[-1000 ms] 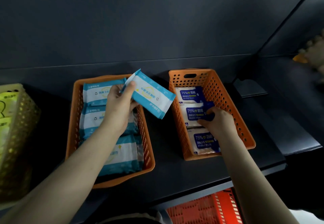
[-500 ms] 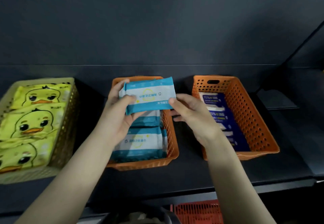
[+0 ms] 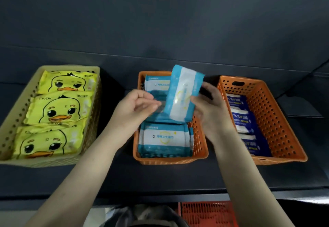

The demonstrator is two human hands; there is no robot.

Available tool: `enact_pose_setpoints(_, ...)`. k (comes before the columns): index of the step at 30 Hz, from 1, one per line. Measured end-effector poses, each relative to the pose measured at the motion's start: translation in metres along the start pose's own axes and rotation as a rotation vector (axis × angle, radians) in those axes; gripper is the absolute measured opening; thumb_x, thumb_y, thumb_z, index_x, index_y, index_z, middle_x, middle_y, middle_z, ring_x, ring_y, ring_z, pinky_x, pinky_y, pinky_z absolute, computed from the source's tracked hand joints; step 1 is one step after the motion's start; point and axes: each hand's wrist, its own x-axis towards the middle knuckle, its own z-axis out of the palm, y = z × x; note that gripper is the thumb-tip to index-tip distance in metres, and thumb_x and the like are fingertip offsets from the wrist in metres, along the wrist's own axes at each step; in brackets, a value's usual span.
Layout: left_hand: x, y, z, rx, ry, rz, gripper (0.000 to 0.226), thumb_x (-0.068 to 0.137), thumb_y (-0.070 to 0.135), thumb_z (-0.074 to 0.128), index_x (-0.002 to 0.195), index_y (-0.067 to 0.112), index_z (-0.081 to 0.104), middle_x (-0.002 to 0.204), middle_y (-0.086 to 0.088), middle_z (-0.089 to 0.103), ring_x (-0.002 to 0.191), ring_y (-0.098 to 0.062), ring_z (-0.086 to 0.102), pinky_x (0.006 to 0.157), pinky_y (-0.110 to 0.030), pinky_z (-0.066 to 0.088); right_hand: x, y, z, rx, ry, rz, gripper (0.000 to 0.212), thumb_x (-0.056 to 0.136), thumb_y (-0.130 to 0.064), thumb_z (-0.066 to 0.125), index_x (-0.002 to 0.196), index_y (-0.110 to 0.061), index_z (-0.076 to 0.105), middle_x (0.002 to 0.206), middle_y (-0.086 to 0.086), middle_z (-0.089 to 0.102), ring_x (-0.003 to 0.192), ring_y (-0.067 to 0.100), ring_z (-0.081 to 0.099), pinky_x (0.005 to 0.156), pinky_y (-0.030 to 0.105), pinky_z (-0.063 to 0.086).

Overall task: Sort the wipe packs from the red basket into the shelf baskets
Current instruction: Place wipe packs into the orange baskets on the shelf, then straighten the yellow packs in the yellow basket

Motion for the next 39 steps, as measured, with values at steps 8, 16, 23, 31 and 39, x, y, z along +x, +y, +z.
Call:
enact_pose_setpoints(8, 0.009, -0.024, -0.021, 0.091, 0.14, -0.134, 0.036, 0.095, 0.015, 0.059, 0.125, 0.034, 0.051, 0.115, 0.028, 0.053, 0.111, 0.01, 0.05, 0.088, -0.009, 0.042, 0.041, -0.015, 0.016, -0.991, -0.325, -0.29, 0.033, 0.094, -0.002, 0.054, 0.125, -0.01, 0.06, 0.121, 0.0, 0.063, 0.108, 0.006, 0.057, 0.086, 0.015, 0.044)
enact_pose_setpoints(16, 0.004, -0.028, -0.017, 0.18, 0.111, -0.172, 0.038, 0.096, 0.019, 0.057, 0.13, 0.036, 0.049, 0.114, 0.028, 0.054, 0.101, 0.019, 0.049, 0.087, -0.015, 0.041, 0.06, 0.0, 0.045, -1.392, -0.628, -0.164, 0.041, 0.096, -0.025, 0.059, 0.137, -0.022, 0.054, 0.135, -0.001, 0.051, 0.122, 0.01, 0.047, 0.097, 0.021, 0.034)
enact_pose_setpoints(23, 0.0, -0.025, -0.024, 0.2, 0.079, -0.19, 0.038, 0.096, 0.022, 0.058, 0.127, 0.041, 0.047, 0.116, 0.033, 0.051, 0.11, 0.011, 0.048, 0.095, -0.022, 0.041, 0.062, 0.002, 0.039, -1.362, -0.672, -0.157, 0.053, 0.089, -0.028, 0.068, 0.139, -0.022, 0.05, 0.13, -0.004, 0.05, 0.117, 0.008, 0.047, 0.1, 0.024, 0.04)
enact_pose_setpoints(31, -0.003, -0.017, -0.02, 0.203, 0.085, -0.187, 0.041, 0.099, 0.012, 0.053, 0.136, 0.027, 0.046, 0.123, 0.02, 0.053, 0.114, 0.011, 0.048, 0.093, -0.009, 0.04, 0.122, -0.025, 0.061, -1.389, -0.601, -0.316, 0.034, 0.085, -0.008, 0.069, 0.116, -0.02, 0.064, 0.108, -0.006, 0.06, 0.1, 0.008, 0.059, 0.088, 0.014, 0.045)
enact_pose_setpoints(39, -0.007, -0.019, -0.014, 0.24, 0.141, -0.154, 0.038, 0.099, 0.015, 0.053, 0.134, 0.027, 0.047, 0.126, 0.015, 0.053, 0.119, 0.005, 0.047, 0.09, -0.005, 0.034, 0.123, -0.001, 0.056, -1.478, -0.522, -0.353, 0.035, 0.089, -0.028, 0.065, 0.122, -0.035, 0.058, 0.126, -0.005, 0.053, 0.125, 0.021, 0.04, 0.11, 0.048, 0.032)
